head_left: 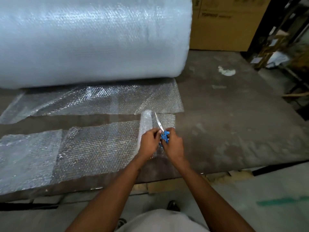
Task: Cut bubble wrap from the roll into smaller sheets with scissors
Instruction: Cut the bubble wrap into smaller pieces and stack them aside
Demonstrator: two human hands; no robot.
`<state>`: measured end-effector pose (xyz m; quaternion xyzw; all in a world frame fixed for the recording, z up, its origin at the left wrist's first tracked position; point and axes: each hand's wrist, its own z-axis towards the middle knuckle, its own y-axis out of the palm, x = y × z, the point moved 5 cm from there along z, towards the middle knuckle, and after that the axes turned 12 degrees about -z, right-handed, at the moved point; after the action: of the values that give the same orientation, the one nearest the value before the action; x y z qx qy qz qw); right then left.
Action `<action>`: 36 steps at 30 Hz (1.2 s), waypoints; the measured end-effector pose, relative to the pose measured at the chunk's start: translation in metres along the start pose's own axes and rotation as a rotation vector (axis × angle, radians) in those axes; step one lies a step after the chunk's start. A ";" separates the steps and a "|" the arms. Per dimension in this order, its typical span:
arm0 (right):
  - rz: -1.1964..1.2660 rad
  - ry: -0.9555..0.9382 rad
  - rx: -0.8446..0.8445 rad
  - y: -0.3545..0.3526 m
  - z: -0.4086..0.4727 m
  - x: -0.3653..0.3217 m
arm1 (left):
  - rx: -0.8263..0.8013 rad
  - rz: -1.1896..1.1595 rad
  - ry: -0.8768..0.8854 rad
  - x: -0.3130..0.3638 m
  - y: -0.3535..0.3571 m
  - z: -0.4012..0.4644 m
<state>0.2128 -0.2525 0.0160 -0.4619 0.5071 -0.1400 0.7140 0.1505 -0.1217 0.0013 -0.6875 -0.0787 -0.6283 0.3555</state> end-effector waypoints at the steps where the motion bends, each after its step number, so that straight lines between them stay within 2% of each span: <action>1: 0.006 0.018 0.007 -0.006 0.001 0.013 | -0.032 0.135 0.070 0.002 0.012 0.001; 3: -0.026 0.051 0.008 -0.014 0.006 0.038 | -0.098 0.456 0.154 0.000 0.034 -0.002; 5: -0.050 0.080 -0.019 -0.019 0.010 0.056 | -0.147 0.719 0.126 -0.009 0.048 -0.009; 7: -0.005 0.088 -0.043 -0.024 0.012 0.065 | -0.142 0.780 0.102 -0.010 0.055 -0.014; 11: 0.247 0.090 -0.056 -0.026 0.003 0.070 | -0.085 0.713 0.162 0.006 0.063 -0.014; 13: 0.318 0.084 -0.023 -0.025 -0.001 0.071 | -0.071 0.577 0.169 0.012 0.070 -0.011; 19: 0.262 0.016 0.229 -0.058 -0.006 0.062 | 0.007 -0.038 0.125 0.031 0.093 -0.007; 23: 0.228 0.016 0.290 -0.066 -0.012 0.049 | -0.174 -0.622 -0.086 0.040 0.102 -0.009; 26: 0.249 -0.011 0.273 -0.056 -0.016 0.035 | -0.062 -0.802 -0.192 0.030 0.078 -0.012; 29: 0.238 -0.048 0.136 -0.026 -0.016 0.019 | 0.200 -0.670 -0.134 0.007 0.020 -0.023; 32: 0.207 -0.130 0.000 0.008 -0.022 -0.009 | 0.370 -0.391 -0.077 -0.018 -0.046 -0.040; 36: -0.016 -0.307 0.034 0.045 -0.035 -0.063 | 0.486 0.109 -0.009 -0.056 -0.130 -0.060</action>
<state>0.1426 -0.2048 0.0153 -0.4698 0.3858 -0.0822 0.7898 0.0189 -0.0424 -0.0021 -0.5878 -0.1919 -0.5677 0.5435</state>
